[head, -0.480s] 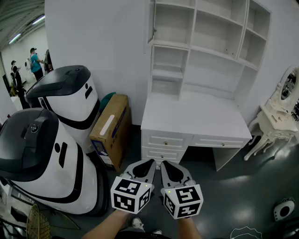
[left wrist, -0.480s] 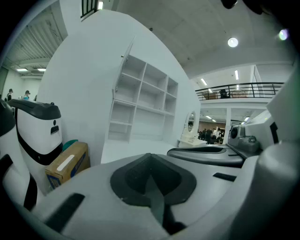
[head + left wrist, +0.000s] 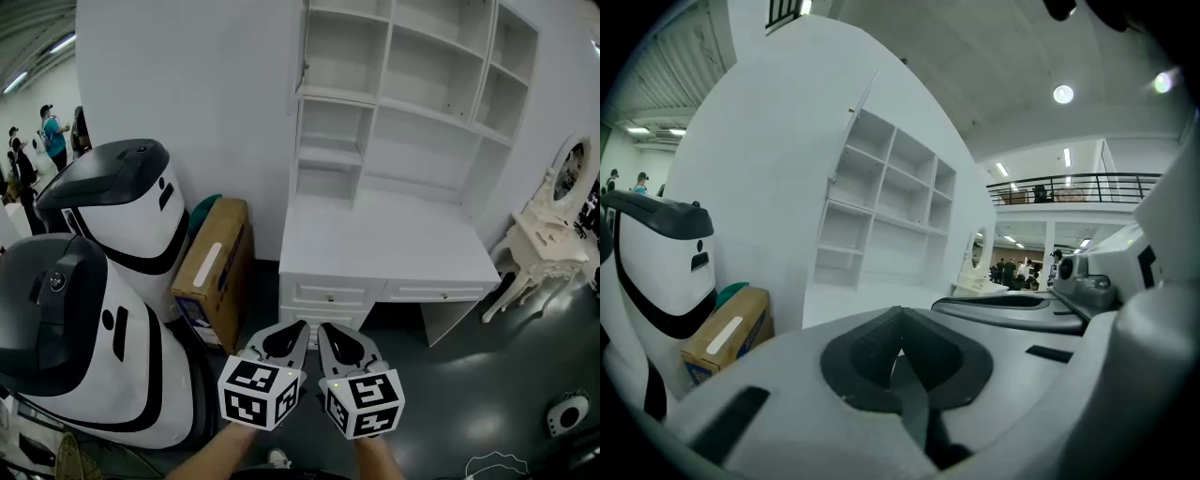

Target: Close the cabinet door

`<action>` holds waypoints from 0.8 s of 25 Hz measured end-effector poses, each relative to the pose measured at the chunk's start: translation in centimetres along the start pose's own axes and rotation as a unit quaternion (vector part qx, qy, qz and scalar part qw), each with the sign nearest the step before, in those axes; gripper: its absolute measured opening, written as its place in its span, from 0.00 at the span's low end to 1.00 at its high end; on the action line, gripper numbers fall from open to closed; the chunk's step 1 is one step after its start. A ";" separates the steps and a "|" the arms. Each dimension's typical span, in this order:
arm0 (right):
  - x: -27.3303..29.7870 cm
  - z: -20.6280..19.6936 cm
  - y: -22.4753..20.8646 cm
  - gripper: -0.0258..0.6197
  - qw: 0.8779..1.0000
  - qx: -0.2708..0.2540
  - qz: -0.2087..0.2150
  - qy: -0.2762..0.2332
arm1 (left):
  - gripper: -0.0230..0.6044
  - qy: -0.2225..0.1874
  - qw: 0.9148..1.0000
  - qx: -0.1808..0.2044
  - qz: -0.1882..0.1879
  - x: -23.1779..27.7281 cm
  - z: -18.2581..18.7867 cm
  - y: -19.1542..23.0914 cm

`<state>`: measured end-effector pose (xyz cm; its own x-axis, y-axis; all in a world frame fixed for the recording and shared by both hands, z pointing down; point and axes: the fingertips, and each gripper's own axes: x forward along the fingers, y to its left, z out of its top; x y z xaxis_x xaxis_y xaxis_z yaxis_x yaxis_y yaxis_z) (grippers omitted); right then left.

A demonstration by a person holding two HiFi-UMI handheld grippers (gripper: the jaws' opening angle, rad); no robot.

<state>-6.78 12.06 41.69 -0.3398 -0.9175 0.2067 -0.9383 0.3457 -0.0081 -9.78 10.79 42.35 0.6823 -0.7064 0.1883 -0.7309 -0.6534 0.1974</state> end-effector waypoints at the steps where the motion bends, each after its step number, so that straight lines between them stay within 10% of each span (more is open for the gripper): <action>1: 0.4 0.1 0.2 0.07 1.000 -0.001 -0.001 0.000 | 0.05 0.000 1.000 0.000 -0.002 0.1 0.1 0.4; 20: 7.4 0.8 -3.3 0.07 1.000 -0.002 -0.001 -0.003 | 0.05 0.001 1.000 -0.007 0.001 6.1 1.5 5.3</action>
<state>-6.28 4.00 42.41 -0.3377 -0.9195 0.2012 -0.9390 0.3439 -0.0041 -9.54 2.58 43.12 0.6806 -0.7075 0.1904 -0.7322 -0.6478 0.2103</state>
